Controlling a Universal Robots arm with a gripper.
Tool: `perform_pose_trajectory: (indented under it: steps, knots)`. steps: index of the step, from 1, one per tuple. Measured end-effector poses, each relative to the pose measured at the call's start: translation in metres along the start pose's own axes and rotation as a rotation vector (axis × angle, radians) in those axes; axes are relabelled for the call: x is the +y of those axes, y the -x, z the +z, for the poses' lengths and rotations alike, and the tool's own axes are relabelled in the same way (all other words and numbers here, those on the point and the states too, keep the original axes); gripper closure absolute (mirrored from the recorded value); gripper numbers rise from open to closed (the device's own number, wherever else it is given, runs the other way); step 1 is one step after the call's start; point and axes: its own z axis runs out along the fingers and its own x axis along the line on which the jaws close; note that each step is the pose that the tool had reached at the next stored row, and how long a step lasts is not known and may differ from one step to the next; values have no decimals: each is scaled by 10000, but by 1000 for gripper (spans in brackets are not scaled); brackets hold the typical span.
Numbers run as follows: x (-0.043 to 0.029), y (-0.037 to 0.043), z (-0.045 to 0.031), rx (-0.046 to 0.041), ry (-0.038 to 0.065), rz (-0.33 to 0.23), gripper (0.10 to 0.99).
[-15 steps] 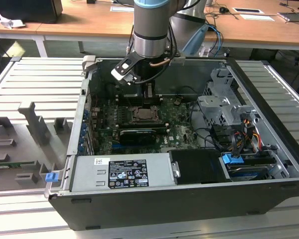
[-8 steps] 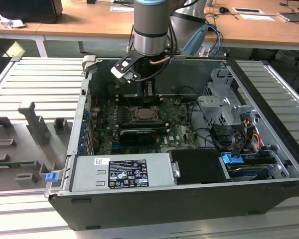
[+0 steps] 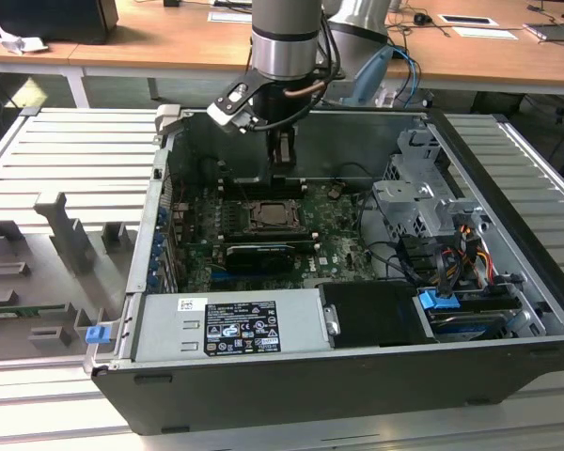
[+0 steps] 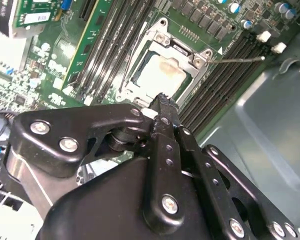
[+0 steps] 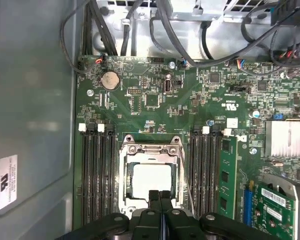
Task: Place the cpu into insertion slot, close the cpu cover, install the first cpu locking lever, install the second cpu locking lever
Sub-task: 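Install the first cpu locking lever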
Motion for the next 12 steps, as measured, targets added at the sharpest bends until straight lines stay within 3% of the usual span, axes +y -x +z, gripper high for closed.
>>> perform_pose_trajectory:
  steps: [12]
  knots:
    - [0,0,-12,56,92,-2414,980]
